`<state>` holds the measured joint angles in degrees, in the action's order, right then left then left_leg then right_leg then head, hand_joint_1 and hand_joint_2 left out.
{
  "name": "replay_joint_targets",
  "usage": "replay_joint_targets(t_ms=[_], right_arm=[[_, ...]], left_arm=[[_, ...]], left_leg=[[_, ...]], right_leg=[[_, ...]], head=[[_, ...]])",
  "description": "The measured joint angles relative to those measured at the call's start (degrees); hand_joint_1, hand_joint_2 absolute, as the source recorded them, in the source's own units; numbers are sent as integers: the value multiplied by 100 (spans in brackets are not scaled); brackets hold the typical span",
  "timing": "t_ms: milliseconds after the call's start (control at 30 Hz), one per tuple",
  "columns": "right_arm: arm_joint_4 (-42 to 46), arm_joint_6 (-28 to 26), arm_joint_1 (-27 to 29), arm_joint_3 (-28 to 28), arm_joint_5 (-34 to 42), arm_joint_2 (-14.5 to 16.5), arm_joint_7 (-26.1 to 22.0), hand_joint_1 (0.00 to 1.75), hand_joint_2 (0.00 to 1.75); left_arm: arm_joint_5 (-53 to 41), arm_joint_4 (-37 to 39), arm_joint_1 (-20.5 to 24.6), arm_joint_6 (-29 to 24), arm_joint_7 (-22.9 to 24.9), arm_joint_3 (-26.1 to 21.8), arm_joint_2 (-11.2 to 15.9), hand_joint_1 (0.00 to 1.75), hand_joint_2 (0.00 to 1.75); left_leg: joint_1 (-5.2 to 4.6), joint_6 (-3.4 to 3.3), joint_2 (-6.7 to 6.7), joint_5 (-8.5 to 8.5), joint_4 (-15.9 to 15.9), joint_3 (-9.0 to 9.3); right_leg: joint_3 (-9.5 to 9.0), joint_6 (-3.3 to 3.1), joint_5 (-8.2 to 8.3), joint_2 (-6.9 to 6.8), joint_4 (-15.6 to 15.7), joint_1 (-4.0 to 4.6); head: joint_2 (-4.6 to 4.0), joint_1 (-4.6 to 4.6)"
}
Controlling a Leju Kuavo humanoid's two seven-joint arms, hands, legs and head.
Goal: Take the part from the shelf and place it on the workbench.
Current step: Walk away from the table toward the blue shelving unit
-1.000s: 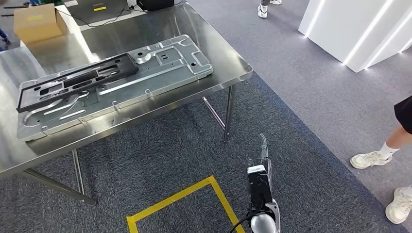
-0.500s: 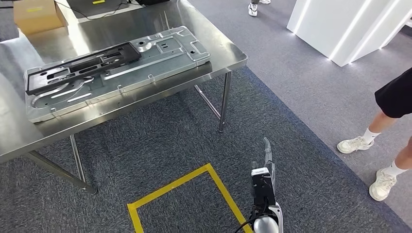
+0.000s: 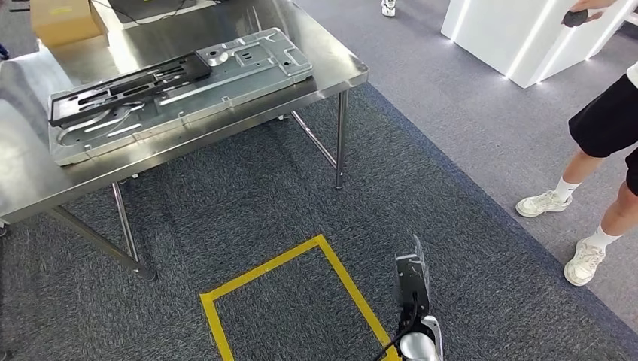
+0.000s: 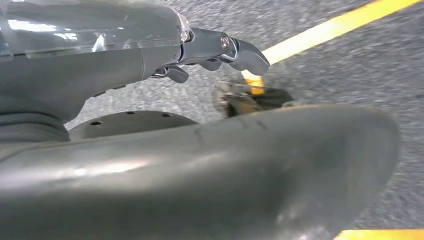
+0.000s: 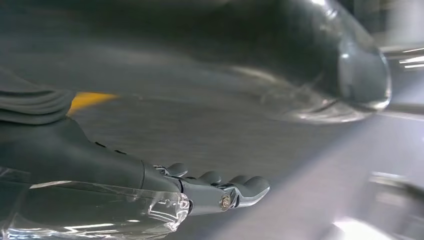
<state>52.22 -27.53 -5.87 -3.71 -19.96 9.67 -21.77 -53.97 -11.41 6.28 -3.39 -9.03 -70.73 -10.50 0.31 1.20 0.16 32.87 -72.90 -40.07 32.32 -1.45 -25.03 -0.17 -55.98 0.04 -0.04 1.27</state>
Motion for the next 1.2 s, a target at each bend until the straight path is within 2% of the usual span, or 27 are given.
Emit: replay_joint_targets(t_ms=[33, 67, 100, 133, 167, 200, 233, 300, 333, 367, 433, 467, 500, 533, 567, 600, 633, 700, 733, 833, 900, 967, 1000, 1033, 1067, 1133, 1200], right_arm=[[-332, 45, -74, 152, 25, -57, 94, 0, 0], [-663, 75, -148, 303, 24, -128, 199, 0, 0], [-983, 87, -223, 444, 8, -212, 329, 0, 0], [-1287, 88, -293, 577, -8, -306, 468, 0, 0], [-1577, 83, -353, 703, -25, -414, 615, 0, 0], [-1840, 80, -402, 822, -40, -525, 759, 0, 0], [-2081, 79, -435, 937, -55, -641, 910, 0, 0], [-2510, 102, -456, 1163, -80, -870, 1210, 0, 0], [-2707, 135, -441, 1276, -79, -983, 1376, 0, 0], [-2873, 167, -414, 1377, -70, -1084, 1529, 0, 0], [-3160, 208, -351, 1546, -41, -1259, 1839, 0, 0], [-3282, 208, -314, 1614, -22, -1328, 1989, 0, 0], [-3389, 207, -268, 1674, 2, -1387, 2129, 0, 0], [-3492, 205, -212, 1739, 32, -1439, 2271, 0, 0], [-3574, 200, -149, 1799, 66, -1476, 2382, 0, 0], [-3638, 195, -84, 1859, 97, -1503, 2464, 0, 0], [-3691, 190, -26, 1919, 124, -1520, 2523, 0, 0], [-3763, 183, 50, 2016, 154, -1538, 2584, 0, 0], [-3796, 179, 70, 2057, 160, -1543, 2629, 0, 0], [-3902, 154, 143, 2157, 177, -1543, 2849, 0, 0], [-3950, 140, 173, 2195, 180, -1538, 2963, 0, 0], [-3979, 139, 185, 2217, 174, -1523, 3048, 0, 0], [-3994, 139, 195, 2227, 170, -1509, 3093, 0, 0], [-4009, 139, 207, 2240, 170, -1493, 3142, 0, 0], [-4024, 138, 221, 2258, 176, -1475, 3189, 0, 0], [-4047, 133, 242, 2292, 196, -1429, 3265, 0, 0], [-4061, 122, 250, 2313, 212, -1384, 3286, 0, 0]], left_arm=[[-9, 0, -1, -1, 24, 1, 2, 0, 0], [-17, 0, 0, -3, 49, 2, 5, 0, 0], [-23, 0, 2, -8, 68, 2, 11, 0, 0], [-32, -1, 9, -14, 83, 3, 18, 0, 0], [-42, -1, 16, -22, 92, 7, 26, 0, 0], [-50, -2, 23, -30, 99, 11, 33, 0, 0], [-57, -2, 26, -40, 106, 18, 38, 0, 0], [-56, -2, 10, -57, 120, 27, 40, 0, 0], [-48, -2, -1, -66, 125, 28, 38, 0, 0], [-39, -1, -11, -71, 128, 28, 37, 0, 0], [-26, 0, -20, -84, 113, 28, 32, 0, 0], [-29, 0, -25, -89, 92, 28, 31, 0, 0], [-40, 0, -30, -93, 66, 29, 30, 0, 0], [-57, 0, -37, -96, 38, 32, 30, 0, 0], [-86, 0, -45, -96, 10, 39, 30, 0, 0], [-117, 0, -51, -96, -15, 52, 30, 0, 0], [-145, -1, -56, -96, -35, 68, 30, 0, 0], [-178, -1, -57, -92, -61, 100, 31, 0, 0], [-183, -1, -53, -86, -65, 109, 31, 0, 0], [-182, 0, -51, -58, -67, 127, 32, 0, 0], [-181, 0, -69, -52, -67, 133, 32, 0, 0], [-181, 0, -87, -53, -67, 135, 32, 0, 0], [-181, 0, -94, -54, -68, 136, 32, 0, 0], [-185, 0, -99, -55, -70, 137, 32, 0, 0], [-192, 0, -104, -56, -73, 140, 32, 0, 0], [-221, -1, -107, -57, -82, 148, 34, 0, 0], [-243, -1, -103, -57, -93, 156, 41, 0, 0]], left_leg=[[-1, -6, 0, -95, -105, 73], [-2, -17, 0, -271, -24, 238], [-7, -36, -2, -420, 247, 509], [-20, -61, -5, -448, 667, 866], [-34, -86, -8, -379, 1129, 1204], [-53, -116, -12, -268, 1493, 1446], [-73, -148, -14, -176, 1718, 1566], [-84, -232, -5, -226, 1813, 1526], [-81, -281, 5, -292, 1827, 1485], [-74, -325, 15, -366, 1841, 1432], [-74, -375, 26, -497, 1841, 1285], [-76, -381, 29, -559, 1834, 1200], [-78, -376, 31, -615, 1823, 1116], [-78, -366, 34, -666, 1807, 1029], [-76, -349, 35, -711, 1785, 945], [-75, -327, 36, -750, 1757, 869], [-78, -301, 38, -780, 1724, 799], [-92, -238, 53, -820, 1644, 707], [-97, -204, 64, -839, 1618, 682], [-76, -95, 65, -821, 1532, 615], [-57, -40, 42, -501, 1120, 437], [-50, -13, 34, -37, 339, 142], [-49, -8, 34, 102, 17, 38], [-49, -12, 33, 124, -118, 30], [-50, -25, 32, 35, -19, 141], [-66, -93, 28, -282, 751, 646], [-97, -170, 29, -447, 1455, 1070]], right_leg=[[112, 9, 76, -11, -14, 4], [226, 23, 148, -21, -36, 5], [335, 41, 214, -26, -66, 3], [427, 66, 271, -27, -102, 4], [495, 96, 323, -31, -134, 5], [538, 131, 378, -40, -154, 4], [560, 169, 432, -51, -156, -1], [583, 254, 509, -57, -148, -27], [613, 292, 424, -43, -203, -43], [668, 326, 229, -26, -352, -55], [845, 381, -368, -1, -965, -78], [924, 409, -587, 2, -1338, -85], [955, 435, -669, 3, -1633, -95], [914, 454, -612, 3, -1783, -109], [772, 465, -452, 2, -1728, -126], [528, 470, -298, 0, -1478, -144], [206, 467, -234, -3, -1097, -156], [-324, 413, -353, 2, -349, -142], [-443, 368, -442, 7, -146, -122], [-422, 197, -440, -4, -37, -102], [-363, 94, -373, -20, -26, -97], [-271, 43, -313, -21, -37, -70], [-226, 34, -286, -21, -47, -55], [-187, 32, -266, -20, -61, -41], [-159, 33, -252, -19, -76, -30], [-135, 39, -241, -17, -103, -13], [-121, 68, -224, -15, -119, -1]], head=[[0, 1], [0, 1], [0, 1], [0, 2], [0, 1], [0, -1], [0, -3], [0, -7], [0, -10], [0, -14], [0, -22], [0, -23], [0, -24], [0, -23], [0, -23], [0, -23], [0, -22], [0, -18], [0, -15], [0, -14], [0, -13], [0, -11], [0, -11], [0, -11], [0, -11], [0, -13], [0, -15]])
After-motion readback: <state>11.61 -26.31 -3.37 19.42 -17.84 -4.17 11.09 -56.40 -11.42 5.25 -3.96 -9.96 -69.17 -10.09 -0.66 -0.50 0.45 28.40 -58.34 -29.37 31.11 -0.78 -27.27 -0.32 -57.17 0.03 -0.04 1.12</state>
